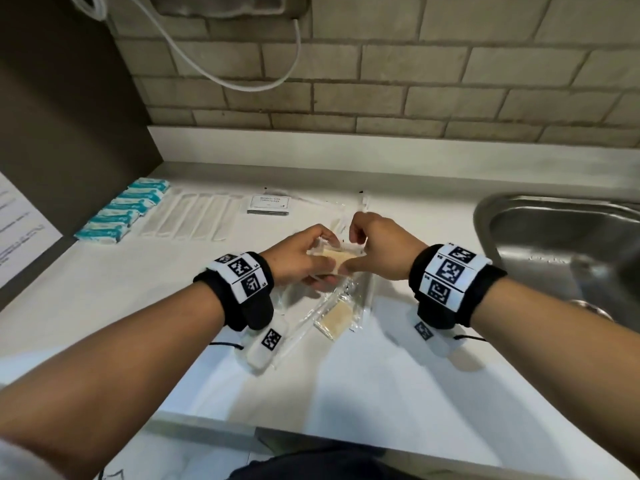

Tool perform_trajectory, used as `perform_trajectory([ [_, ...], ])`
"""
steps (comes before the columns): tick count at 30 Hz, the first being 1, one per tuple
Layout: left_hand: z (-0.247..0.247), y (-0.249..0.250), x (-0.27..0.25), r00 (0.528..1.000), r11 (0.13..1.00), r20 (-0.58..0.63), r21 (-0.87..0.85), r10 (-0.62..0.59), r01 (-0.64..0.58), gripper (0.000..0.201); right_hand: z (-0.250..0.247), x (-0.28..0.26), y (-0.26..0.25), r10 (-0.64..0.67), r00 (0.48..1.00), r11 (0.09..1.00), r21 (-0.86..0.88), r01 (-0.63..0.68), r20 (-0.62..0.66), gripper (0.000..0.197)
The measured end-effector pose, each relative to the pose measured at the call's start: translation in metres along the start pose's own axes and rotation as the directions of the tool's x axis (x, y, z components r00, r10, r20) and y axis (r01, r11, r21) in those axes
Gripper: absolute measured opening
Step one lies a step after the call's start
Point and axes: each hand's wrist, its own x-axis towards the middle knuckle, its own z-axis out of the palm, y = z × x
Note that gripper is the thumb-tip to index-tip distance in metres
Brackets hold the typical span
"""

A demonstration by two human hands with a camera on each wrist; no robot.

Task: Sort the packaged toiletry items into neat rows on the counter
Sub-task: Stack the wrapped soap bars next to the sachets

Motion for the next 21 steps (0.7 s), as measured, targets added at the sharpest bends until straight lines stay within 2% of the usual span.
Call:
perform_trajectory([
  [2,-0.006,0.002,-0.002,0.999,1.0,-0.052,0.013,-0.003,0.003,0.022,0.004,-0.003,-0.004,0.045,0.999,0.995,-0.091,-0.044,0.002,0.051],
  [5,-0.018,0.007,-0.002,0.989,0.999,-0.145,0.021,0.031,-0.028,0.024,0.017,-0.008,-0.011,0.104,0.988,0.982,-0.166,-0.085,0.111,0.054],
  [8,-0.028,0.011,0.0,0.976,0.996,-0.201,0.026,0.086,-0.082,0.022,0.033,-0.013,-0.017,0.04,0.955,0.984,-0.176,0.013,0.293,0.051],
  [11,-0.034,0.011,0.003,0.965,0.992,-0.232,0.023,0.123,-0.121,0.022,0.046,-0.016,-0.02,-0.041,0.906,0.948,-0.271,0.168,0.421,0.06],
  [14,-0.038,0.009,0.006,0.957,0.99,-0.253,0.021,0.143,-0.142,0.023,0.049,-0.014,-0.016,-0.08,0.902,0.922,-0.313,0.228,0.424,0.051],
  [17,-0.043,0.007,0.009,0.953,0.989,-0.265,0.024,0.146,-0.145,0.023,0.044,-0.006,-0.012,-0.075,0.9,0.928,-0.3,0.221,0.43,0.033],
  [21,-0.05,0.006,0.015,0.947,0.992,-0.295,0.007,0.125,-0.129,0.035,0.026,0.013,-0.009,-0.086,0.913,0.972,-0.168,0.165,0.399,0.02],
])
